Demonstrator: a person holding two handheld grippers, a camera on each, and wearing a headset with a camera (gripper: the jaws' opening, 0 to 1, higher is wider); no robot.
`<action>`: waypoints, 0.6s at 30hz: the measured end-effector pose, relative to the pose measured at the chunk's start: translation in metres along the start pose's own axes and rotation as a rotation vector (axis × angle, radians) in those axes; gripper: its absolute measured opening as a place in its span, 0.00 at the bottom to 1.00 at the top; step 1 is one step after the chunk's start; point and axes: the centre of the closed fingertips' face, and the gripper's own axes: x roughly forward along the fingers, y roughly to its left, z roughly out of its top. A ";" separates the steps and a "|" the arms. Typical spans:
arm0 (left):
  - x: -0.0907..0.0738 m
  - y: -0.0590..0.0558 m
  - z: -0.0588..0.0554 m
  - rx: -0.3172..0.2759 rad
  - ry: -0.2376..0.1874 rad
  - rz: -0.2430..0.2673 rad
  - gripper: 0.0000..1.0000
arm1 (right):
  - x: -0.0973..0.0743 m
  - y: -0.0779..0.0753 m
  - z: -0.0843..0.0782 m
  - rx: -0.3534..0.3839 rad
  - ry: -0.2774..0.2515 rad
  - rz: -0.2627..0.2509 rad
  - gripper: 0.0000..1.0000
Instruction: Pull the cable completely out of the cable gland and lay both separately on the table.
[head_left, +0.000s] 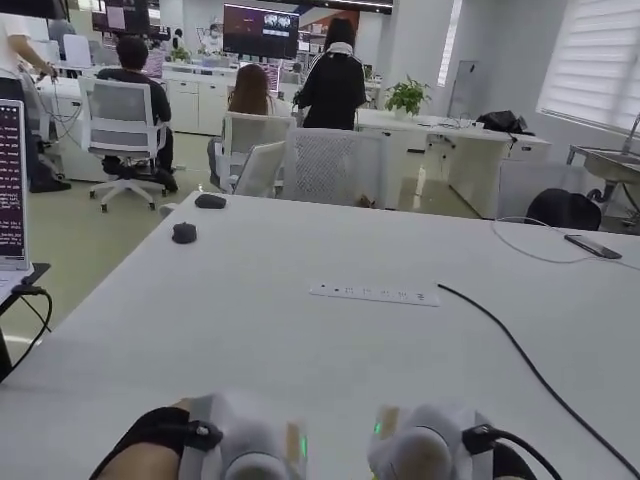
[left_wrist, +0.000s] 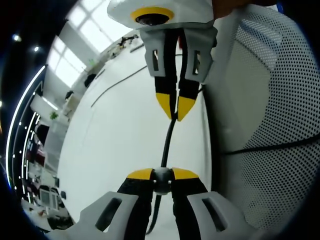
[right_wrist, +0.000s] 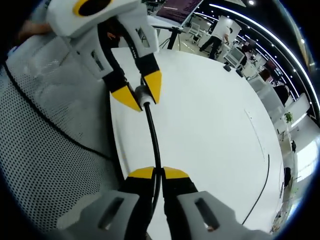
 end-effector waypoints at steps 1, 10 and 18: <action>0.000 0.001 -0.001 -0.003 0.005 0.003 0.14 | 0.000 -0.002 -0.004 -0.003 0.021 -0.011 0.03; -0.002 0.004 0.003 -0.001 -0.011 0.021 0.14 | -0.002 0.010 0.028 -0.041 -0.116 0.030 0.21; -0.002 -0.004 0.019 0.045 -0.060 0.001 0.14 | -0.006 0.015 0.041 -0.079 -0.177 0.041 0.13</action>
